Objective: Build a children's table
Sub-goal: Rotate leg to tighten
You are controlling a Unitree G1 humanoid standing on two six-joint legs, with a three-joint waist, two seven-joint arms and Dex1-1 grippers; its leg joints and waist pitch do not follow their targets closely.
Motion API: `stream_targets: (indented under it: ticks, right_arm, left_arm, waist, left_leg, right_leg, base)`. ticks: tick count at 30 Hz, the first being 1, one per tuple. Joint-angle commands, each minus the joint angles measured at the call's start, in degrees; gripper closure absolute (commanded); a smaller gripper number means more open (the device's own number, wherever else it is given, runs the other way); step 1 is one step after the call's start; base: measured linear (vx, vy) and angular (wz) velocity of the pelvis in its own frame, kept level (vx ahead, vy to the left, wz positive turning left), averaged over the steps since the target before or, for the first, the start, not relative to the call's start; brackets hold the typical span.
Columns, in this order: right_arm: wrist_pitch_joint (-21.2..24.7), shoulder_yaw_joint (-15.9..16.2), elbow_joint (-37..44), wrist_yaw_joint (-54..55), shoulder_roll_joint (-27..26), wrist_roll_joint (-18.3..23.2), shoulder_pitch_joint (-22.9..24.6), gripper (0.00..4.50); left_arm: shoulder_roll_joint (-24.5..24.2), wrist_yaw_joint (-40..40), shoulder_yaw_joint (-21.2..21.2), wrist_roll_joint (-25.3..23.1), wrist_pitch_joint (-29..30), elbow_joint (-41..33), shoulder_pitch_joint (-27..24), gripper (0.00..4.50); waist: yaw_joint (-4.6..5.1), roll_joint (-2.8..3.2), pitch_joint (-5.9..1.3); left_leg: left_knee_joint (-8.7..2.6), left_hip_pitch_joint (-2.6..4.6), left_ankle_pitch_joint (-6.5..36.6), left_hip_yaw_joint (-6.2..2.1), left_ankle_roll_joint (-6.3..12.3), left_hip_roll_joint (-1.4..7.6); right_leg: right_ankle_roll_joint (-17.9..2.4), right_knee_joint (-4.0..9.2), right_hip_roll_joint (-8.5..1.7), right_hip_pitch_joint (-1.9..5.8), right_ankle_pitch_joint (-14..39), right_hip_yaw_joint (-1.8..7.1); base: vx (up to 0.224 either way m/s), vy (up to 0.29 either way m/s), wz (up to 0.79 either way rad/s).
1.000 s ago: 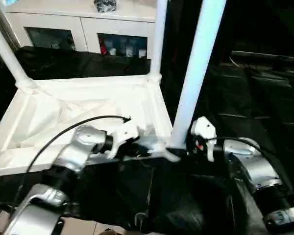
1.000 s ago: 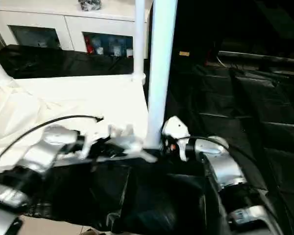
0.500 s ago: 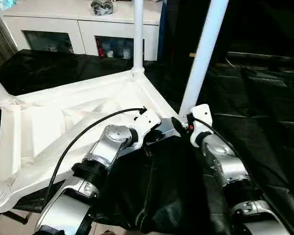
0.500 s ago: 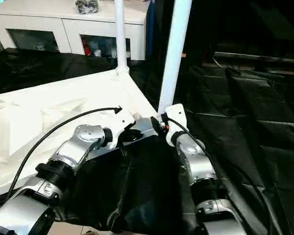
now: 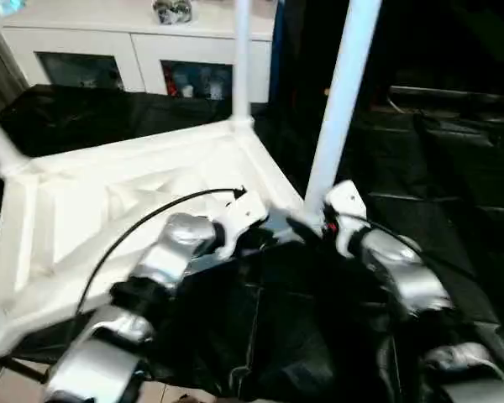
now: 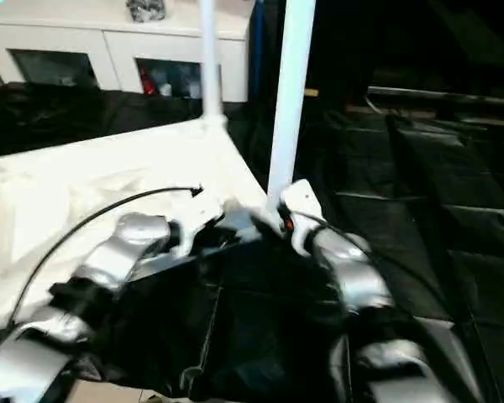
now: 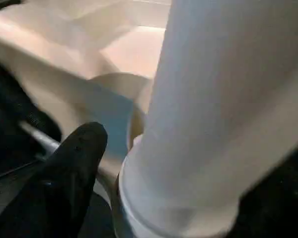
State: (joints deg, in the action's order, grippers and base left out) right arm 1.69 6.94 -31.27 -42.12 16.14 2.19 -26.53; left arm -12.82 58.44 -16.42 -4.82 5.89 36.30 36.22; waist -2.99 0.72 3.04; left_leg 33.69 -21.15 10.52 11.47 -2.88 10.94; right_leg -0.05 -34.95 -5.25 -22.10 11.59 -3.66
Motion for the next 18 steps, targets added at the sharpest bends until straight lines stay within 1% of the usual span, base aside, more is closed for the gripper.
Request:
stream_targets:
  ticks: [1,2,3,4,6,7,8,12,14,16,18]
  right_arm:
    - [-0.8,1.2,2.2,-4.2,0.8,1.2,0.6,0.55]
    - [-1.0,1.4,3.1,-6.8,2.0,2.0,1.1,0.55]
    - [-1.1,1.4,3.2,-7.1,2.1,2.1,1.2,0.55]
    - [-1.3,2.0,4.4,-10.6,3.5,2.9,1.9,0.55]
    - [-1.5,2.4,5.2,-12.7,4.4,3.3,2.3,0.55]
    - [-1.4,2.9,6.0,-14.8,5.4,3.7,2.7,0.55]
    - [-1.3,3.3,6.6,-17.2,6.3,4.2,3.0,0.55]
    - [-1.2,4.1,7.3,-20.0,7.1,4.6,3.2,0.55]
    - [-1.0,4.6,7.9,-21.1,7.3,4.5,3.4,0.55]
    - [-1.1,5.3,8.3,-21.9,7.5,4.3,3.5,0.79]
    - [-1.0,5.7,8.5,-22.0,7.4,4.3,3.6,0.90]
  left_arm:
    - [0.4,4.1,-1.0,3.0,-2.5,-2.0,-1.0,4.50]
    - [-0.5,5.8,-1.0,3.4,-2.6,-2.9,-1.4,4.50]
    - [-0.6,6.0,-1.0,3.4,-2.6,-3.0,-1.4,4.50]
    - [-1.9,7.9,-1.1,3.6,-2.8,-3.7,-1.7,4.50]
    - [-2.7,9.1,-1.2,3.7,-3.0,-4.1,-2.0,4.50]
    - [-3.7,10.6,-1.2,4.0,-3.2,-4.5,-2.2,4.50]
    - [-4.9,12.0,-1.0,4.4,-3.5,-4.9,-2.5,4.50]
    - [-6.4,13.7,-0.8,4.8,-3.5,-5.5,-3.0,4.50]
    - [-7.1,14.8,-0.7,5.2,-3.2,-6.2,-3.5,4.50]
    - [-7.5,15.6,-0.6,5.4,-3.0,-6.6,-3.8,4.50]
    - [-7.8,15.9,-0.7,5.3,-3.1,-6.6,-4.0,4.50]
  waist:
    - [0.09,-0.74,-3.44]
    - [-0.02,-0.63,-3.37]
    - [0.00,-0.62,-3.34]
    - [-0.03,-0.75,-3.34]
    - [-0.10,-0.76,-3.28]
    - [-0.19,-0.78,-3.36]
    - [-0.24,-0.95,-3.39]
    - [-0.32,-0.99,-3.46]
    - [-0.38,-0.87,-3.51]
    - [-0.40,-0.94,-3.54]
    - [-0.45,-1.01,-3.53]
  left_leg:
    - [-3.89,0.65,12.0,-1.14,3.96,2.54]
    - [-3.97,0.74,12.8,-1.14,3.66,2.64]
    - [-4.05,0.73,13.0,-1.19,3.55,2.68]
    - [-4.09,0.78,13.5,-1.20,3.37,2.69]
    - [-4.15,0.63,13.3,-1.23,3.37,2.76]
    - [-4.08,0.74,13.1,-1.18,3.36,2.72]
    - [-4.02,0.64,12.5,-1.17,3.57,2.69]
    - [-3.93,0.63,11.1,-1.10,4.15,2.78]
    - [-3.84,0.59,10.2,-1.04,4.34,2.76]
    - [-3.79,0.51,9.8,-1.04,4.49,2.73]
    - [-3.76,0.55,9.5,-1.01,4.55,2.75]
  right_leg:
    - [-14.0,4.48,-3.38,2.20,10.1,2.65]
    - [-14.0,4.54,-3.36,2.03,11.1,2.67]
    - [-13.9,4.53,-3.33,2.04,11.4,2.66]
    - [-13.8,4.58,-3.32,2.02,11.8,2.64]
    - [-13.7,4.49,-3.38,2.08,11.8,2.70]
    - [-13.7,4.45,-3.38,2.02,11.8,2.69]
    - [-13.8,4.37,-3.38,2.07,11.3,2.68]
    - [-14.4,4.09,-3.37,2.03,9.4,2.67]
    - [-14.9,3.91,-3.29,1.96,8.2,2.64]
    - [-15.1,3.81,-3.34,2.04,7.7,2.62]
    - [-15.1,3.81,-3.35,2.00,7.5,2.65]
  base:
    - [0.000,0.000,0.00]
    - [0.000,0.000,0.00]
    - [0.000,0.000,0.00]
    - [0.000,0.000,0.00]
    - [0.000,0.000,0.00]
    - [0.000,0.000,0.00]
    - [0.000,0.000,0.00]
    - [0.000,0.000,0.00]
    - [0.000,0.000,0.00]
    - [0.000,0.000,0.00]
    - [0.000,0.000,0.00]
